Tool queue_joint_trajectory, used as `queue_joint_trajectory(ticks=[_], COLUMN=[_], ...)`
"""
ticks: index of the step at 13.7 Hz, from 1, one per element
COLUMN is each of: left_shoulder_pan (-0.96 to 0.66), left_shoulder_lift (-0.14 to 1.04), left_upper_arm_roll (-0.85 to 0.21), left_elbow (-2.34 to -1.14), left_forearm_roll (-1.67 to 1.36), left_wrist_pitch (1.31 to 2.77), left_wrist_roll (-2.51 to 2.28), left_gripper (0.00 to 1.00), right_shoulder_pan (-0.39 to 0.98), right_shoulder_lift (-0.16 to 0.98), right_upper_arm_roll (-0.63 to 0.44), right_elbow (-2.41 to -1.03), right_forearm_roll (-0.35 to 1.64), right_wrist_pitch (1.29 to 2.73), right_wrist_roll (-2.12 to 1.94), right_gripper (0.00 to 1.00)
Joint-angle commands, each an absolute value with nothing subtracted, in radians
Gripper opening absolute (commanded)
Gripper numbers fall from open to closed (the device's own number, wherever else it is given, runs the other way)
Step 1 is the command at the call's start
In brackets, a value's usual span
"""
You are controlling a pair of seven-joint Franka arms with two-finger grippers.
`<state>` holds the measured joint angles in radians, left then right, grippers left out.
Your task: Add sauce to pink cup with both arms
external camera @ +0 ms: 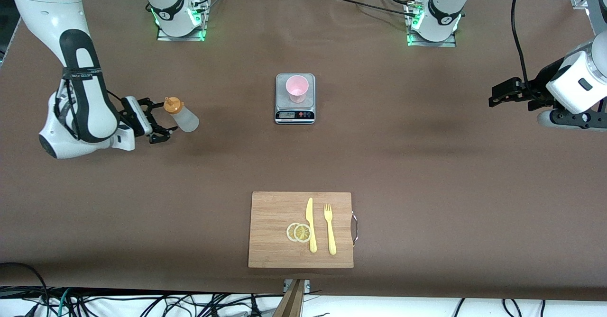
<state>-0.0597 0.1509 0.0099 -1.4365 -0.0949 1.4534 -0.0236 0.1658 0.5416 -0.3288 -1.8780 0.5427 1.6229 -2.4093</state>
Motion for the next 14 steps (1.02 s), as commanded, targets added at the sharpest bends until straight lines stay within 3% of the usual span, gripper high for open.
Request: queue_joint_trajectory(ticks=[1,7,14], left_shoulder_pan=[-0.063,-0.063,-0.078], left_shoulder_lift=[0.152,0.156,0.156], left_upper_arm_roll=[0.009,0.006,0.008], left_elbow=[-1.433,-1.431,-1.431], left_forearm_roll=[-0.074,-0.074,-0.072], left_wrist_pitch=[1.447,1.447,1.447], left_wrist_roll=[-0.005,-0.005,-0.006], left_gripper=[1.00,1.00,1.00], right_shoulder_pan=[0.170,0.176,0.146], right_shoulder_lift=[0.512,0.301,0.166], right_upper_arm_roll=[-0.374,-0.377,-0.117], right_elbow=[-1.838,-1.841,-1.781], right_forearm_roll=[0.465,0.275,0.068], right_wrist_pitch=[1.580,1.580,1.608], right_wrist_roll=[-2.360,-1.711,-0.828], right_gripper=[1.00,1.00,1.00])
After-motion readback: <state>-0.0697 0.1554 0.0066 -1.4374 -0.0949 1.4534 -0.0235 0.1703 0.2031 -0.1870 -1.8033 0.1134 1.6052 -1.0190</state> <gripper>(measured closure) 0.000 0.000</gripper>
